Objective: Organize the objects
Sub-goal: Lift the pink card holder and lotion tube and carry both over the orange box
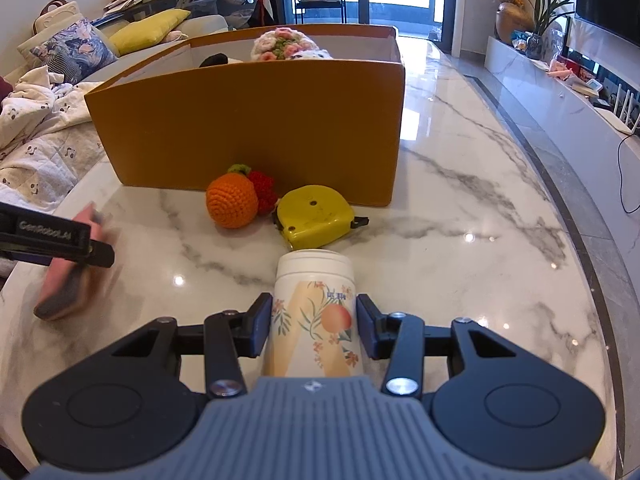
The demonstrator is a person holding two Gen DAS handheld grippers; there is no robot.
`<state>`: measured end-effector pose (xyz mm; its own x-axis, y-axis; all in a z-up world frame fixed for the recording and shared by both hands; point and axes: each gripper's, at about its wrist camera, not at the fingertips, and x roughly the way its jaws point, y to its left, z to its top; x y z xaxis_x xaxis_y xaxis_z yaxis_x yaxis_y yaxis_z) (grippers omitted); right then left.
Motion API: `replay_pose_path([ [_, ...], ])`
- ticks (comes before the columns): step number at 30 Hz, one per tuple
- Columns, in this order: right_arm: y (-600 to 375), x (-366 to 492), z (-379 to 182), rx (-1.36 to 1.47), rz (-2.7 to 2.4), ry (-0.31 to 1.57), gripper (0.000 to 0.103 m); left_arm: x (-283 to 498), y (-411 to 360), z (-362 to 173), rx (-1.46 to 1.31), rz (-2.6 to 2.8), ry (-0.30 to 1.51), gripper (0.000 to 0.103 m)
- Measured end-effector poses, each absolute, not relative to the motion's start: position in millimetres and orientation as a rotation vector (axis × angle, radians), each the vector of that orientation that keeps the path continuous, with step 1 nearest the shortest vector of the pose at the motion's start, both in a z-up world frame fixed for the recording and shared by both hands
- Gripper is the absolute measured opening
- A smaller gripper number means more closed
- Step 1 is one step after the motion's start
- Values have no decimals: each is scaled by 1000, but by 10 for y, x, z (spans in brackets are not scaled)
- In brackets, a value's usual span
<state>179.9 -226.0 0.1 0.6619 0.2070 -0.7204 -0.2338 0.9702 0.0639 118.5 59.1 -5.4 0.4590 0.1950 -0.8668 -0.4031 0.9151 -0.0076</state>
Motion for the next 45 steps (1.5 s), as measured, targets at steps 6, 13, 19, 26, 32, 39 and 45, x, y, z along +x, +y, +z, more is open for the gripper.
replay_pose_path([
  [6,-2268,1819,-13,-30,244,818,47,1220,585,-26,-202,351,1037,93],
  [13,-2262,1824,-20,-31,251,823,47,1211,547,-76,-217,394,1056,103],
  [19,-2258,1834,-22,-30,254,826,47,1191,514,0,-234,340,1027,91],
  [26,-2270,1820,30,-22,250,800,47,1155,428,110,-217,305,1010,88],
  [32,-2265,1763,173,-25,267,761,47,1134,352,242,-169,284,955,88],
  [39,-2272,1692,480,27,298,692,47,1174,256,572,-149,269,852,88],
  [45,-2259,1947,970,91,327,603,47,1509,217,1028,-131,266,737,88],
])
